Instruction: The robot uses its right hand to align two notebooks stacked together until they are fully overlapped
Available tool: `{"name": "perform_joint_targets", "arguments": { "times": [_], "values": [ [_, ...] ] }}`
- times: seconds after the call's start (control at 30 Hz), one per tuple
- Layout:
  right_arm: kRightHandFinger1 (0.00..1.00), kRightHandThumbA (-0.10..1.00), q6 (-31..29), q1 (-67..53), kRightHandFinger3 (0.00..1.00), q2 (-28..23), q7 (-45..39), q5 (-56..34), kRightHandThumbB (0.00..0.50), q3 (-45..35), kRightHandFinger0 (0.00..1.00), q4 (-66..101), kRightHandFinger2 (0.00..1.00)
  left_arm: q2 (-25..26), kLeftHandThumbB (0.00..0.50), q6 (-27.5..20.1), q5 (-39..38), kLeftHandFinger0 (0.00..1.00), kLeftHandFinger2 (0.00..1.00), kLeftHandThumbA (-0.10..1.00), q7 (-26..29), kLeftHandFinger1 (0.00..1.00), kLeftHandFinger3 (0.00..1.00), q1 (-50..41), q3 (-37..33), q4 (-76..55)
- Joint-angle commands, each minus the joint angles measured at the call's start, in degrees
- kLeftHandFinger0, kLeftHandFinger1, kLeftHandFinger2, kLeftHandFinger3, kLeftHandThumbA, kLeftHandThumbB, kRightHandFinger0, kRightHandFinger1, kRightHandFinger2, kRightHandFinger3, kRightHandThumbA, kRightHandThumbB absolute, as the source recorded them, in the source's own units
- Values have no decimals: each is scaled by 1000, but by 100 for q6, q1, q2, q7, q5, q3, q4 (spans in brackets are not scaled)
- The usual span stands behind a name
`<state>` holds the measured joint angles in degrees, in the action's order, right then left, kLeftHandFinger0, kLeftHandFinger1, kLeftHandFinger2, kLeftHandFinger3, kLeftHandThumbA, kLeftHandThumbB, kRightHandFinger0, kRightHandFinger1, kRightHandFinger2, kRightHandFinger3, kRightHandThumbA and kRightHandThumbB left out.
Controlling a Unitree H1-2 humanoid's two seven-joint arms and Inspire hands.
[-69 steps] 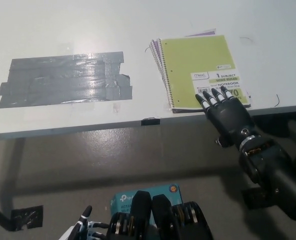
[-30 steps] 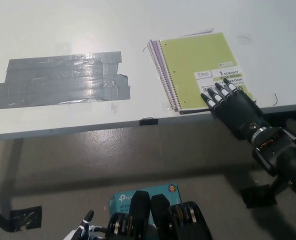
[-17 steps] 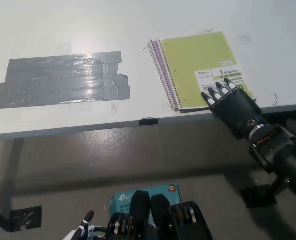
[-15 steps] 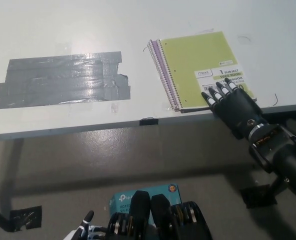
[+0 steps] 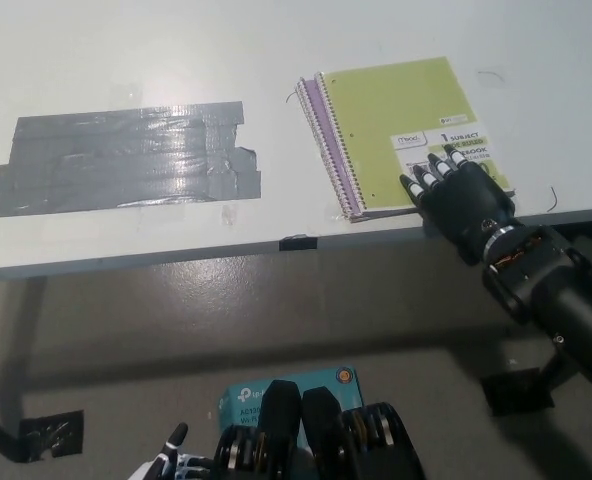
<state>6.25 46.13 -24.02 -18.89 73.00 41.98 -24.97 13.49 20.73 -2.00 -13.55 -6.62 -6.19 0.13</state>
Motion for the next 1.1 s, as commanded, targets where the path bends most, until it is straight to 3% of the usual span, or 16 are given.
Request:
{"name": "perform_joint_targets", "arguments": {
  "times": [0.0, 0.17, 0.23, 0.3, 0.33, 0.4, 0.57, 0.6, 0.73, 0.87, 0.93, 1.0, 1.07],
  "values": [
    [1000, 1000, 72, 269, 1000, -8, -81, 110, 378, -108, 1000, 132, 1000, 59, 500, -2, -80, 267, 778, 1000, -112, 762, 621, -80, 19, -204],
    [1000, 1000, -24, 179, 1000, -74, 60, 40, 365, -186, 1000, 269, 1000, 66, 500, -7, -74, 300, 810, 1000, -112, 787, 622, -48, 25, -170],
    [1000, 1000, -168, 126, 1000, -206, 91, -99, 241, -293, 1000, 477, 1000, 73, 500, -43, -81, 302, 769, 1000, -117, 779, 617, -51, 33, -176],
    [1000, 667, -327, 98, 1000, -397, 136, -310, 162, -497, 1000, 683, 1000, 70, 500, -10, -93, 290, 724, 1000, -111, 744, 617, -45, 50, -170],
    [1000, 607, -348, 109, 1000, -474, 131, -281, 149, -562, 1000, 758, 1000, 70, 500, 5, -98, 281, 705, 1000, -105, 733, 613, -36, 63, -173],
    [1000, 504, -316, 144, 1000, -623, 59, -180, 132, -656, 1000, 875, 1000, 82, 500, -99, -79, 273, 704, 1000, -123, 722, 598, -19, 50, -117],
    [1000, 419, -344, 278, 1000, -858, 87, -133, 146, -902, 1000, 1041, 1000, 64, 500, 16, -8, 273, 684, 1000, -70, 703, 606, -1, 18, -176],
    [1000, 391, -368, 388, 1000, -856, 82, -166, 123, -965, 1000, 1039, 1000, 55, 500, -110, -77, 227, 614, 1000, -102, 646, 569, -10, 54, -151],
    [1000, 250, -488, 533, 1000, -843, 346, -86, 133, -1072, 1000, 1106, 1000, 75, 500, -88, -11, 173, 528, 1000, -76, 545, 564, -2, 32, -83],
    [1000, 253, -495, 565, 1000, -643, 544, -380, 132, -1295, 1000, 1126, 1000, 40, 500, -77, -47, 144, 517, 1000, -73, 519, 555, -38, 46, -84],
    [1000, 331, -436, 519, 1000, -544, 457, -518, 135, -1463, 1000, 1236, 1000, -7, 500, -27, 14, 166, 545, 1000, -9, 545, 556, -87, 15, -103],
    [1000, 354, -334, 461, 1000, -396, 393, -713, 134, -1692, 1000, 1367, 1000, -42, 500, -122, 4, 148, 507, 1000, 19, 518, 552, -159, 39, -60],
    [1000, 432, 131, 227, 1000, -284, 48, -949, 147, -2174, 1000, 2014, 1000, -16, 500, -306, -53, 104, 470, 1000, -26, 466, 553, -258, 83, -52]
  ]
}}
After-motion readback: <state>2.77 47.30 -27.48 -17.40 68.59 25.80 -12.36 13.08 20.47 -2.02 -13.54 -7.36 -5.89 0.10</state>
